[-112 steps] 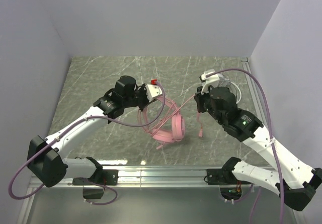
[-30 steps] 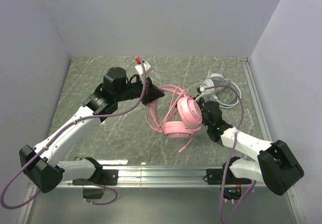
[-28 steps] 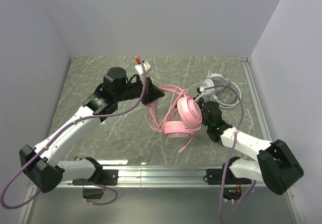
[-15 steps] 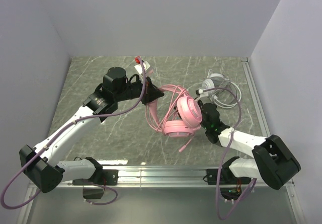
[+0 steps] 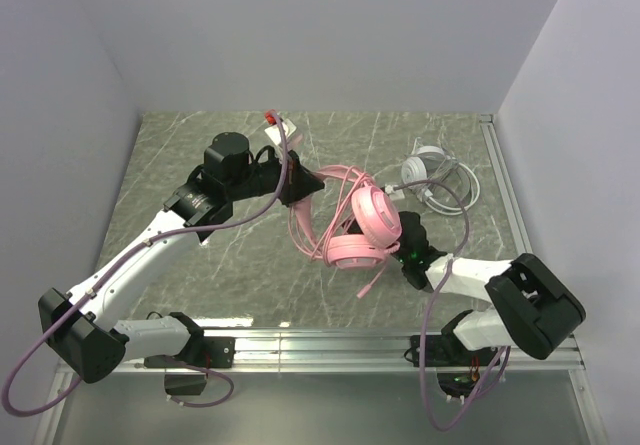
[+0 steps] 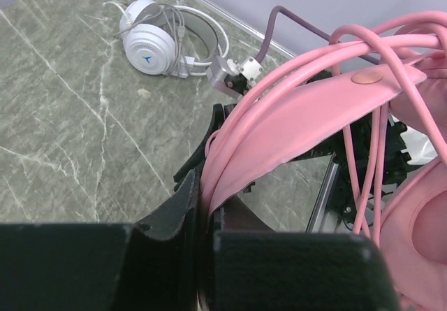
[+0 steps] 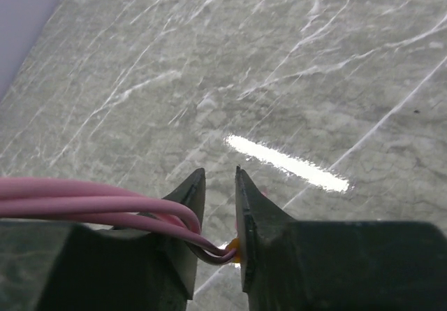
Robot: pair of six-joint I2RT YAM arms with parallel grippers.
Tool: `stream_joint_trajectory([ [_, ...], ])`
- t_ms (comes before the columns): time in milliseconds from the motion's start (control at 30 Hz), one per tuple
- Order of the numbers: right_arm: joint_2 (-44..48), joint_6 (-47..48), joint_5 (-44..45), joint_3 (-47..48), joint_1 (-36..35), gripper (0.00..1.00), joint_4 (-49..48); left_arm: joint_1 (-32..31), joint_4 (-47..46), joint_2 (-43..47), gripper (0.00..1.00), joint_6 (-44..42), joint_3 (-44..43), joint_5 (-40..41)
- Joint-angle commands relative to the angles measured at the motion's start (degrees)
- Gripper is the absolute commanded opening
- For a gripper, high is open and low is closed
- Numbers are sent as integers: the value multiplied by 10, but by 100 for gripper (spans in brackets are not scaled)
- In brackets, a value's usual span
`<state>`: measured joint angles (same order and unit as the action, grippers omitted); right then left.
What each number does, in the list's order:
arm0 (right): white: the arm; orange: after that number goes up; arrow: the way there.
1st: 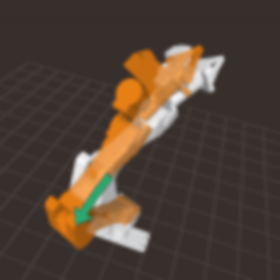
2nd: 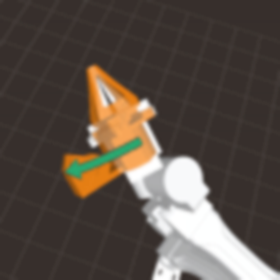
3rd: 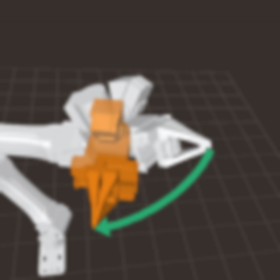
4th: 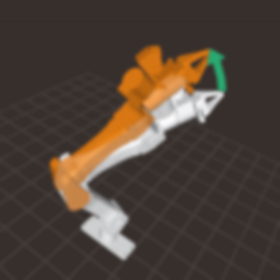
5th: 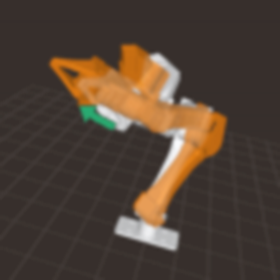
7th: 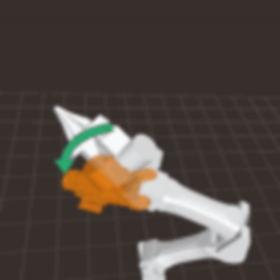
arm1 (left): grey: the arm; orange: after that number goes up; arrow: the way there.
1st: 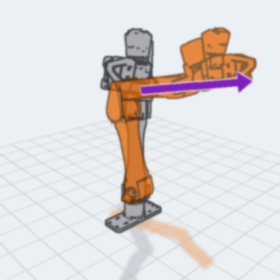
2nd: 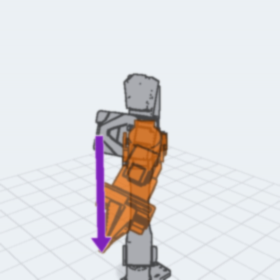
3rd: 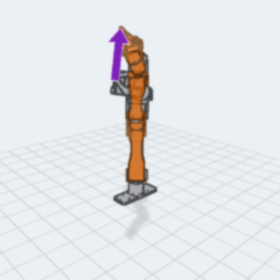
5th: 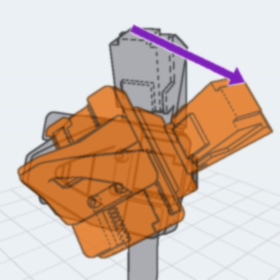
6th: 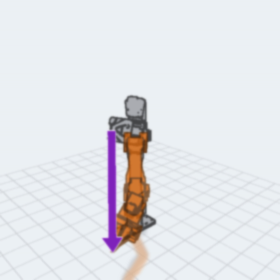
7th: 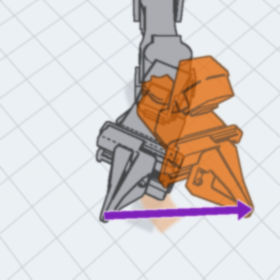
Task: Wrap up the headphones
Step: Wrap the headphone cable with the right arm
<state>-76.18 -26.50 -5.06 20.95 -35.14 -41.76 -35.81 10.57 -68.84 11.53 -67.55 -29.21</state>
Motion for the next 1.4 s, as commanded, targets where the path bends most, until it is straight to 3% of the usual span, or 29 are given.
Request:
stream_joint_trajectory([
  [0,-14,-10,22,-9,-15,30,-45,3,-61,21,0,40,-41,-4],
  [200,-35,-24,39,-18,-46,22,-61,7,-63,20,0,44,-39,8],
  [500,-45,-29,50,-21,-66,24,-60,13,-67,20,0,50,-39,11],
  [633,-47,-32,50,-26,-71,13,-60,16,-70,21,0,53,-37,18],
  [867,-42,-52,50,-32,-94,7,-61,20,-86,22,0,84,-29,60],
  [1000,-34,-70,50,-24,-115,0,-34,20,-101,21,0,129,-14,162],
  [1367,-5,-124,-14,-6,-165,0,11,20,-145,9,0,227,22,363],
])
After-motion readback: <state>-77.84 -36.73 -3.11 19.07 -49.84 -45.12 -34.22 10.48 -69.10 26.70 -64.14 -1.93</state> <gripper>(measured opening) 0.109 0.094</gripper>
